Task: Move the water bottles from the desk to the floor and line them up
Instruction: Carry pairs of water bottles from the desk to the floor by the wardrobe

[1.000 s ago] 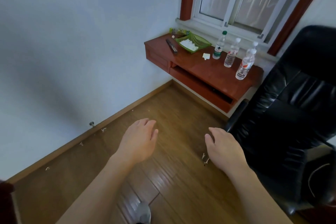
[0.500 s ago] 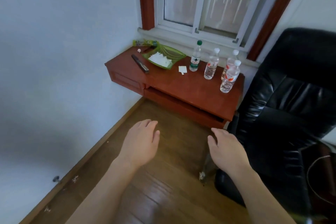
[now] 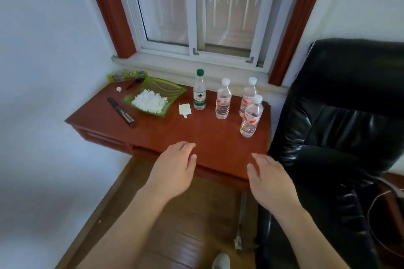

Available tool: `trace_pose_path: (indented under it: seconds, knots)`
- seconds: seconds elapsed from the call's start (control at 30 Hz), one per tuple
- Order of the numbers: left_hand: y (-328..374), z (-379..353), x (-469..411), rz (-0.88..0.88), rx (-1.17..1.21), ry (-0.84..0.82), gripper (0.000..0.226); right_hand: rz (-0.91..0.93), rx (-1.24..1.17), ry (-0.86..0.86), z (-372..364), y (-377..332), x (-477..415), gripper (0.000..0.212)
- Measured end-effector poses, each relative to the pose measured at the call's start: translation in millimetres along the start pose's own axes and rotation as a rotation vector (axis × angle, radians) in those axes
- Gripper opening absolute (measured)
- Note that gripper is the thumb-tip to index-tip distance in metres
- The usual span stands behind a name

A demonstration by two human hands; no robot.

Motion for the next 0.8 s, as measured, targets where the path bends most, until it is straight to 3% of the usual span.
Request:
trace_pose_path:
  seconds: [0.5, 0.8]
  knots:
    - [28, -25, -217, -0.175, 0.077, 0.006, 0.043, 0.014, -0.006, 0.151, 27, 28, -180, 0.043]
    - [30, -62, -345, -0.284, 0.121, -0.133, 0.051, -0.185, -0.010, 0.151, 3, 49, -270, 0.054]
Point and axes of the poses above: each hand's wrist, its own x-axis away from the middle knuckle, its own z-axis out of the back of the hand, y = z × x, the point moved 2 cm from there along -x, towards the middle knuckle, and after that the axes turned 7 degrees about z, right-handed, at the moved point
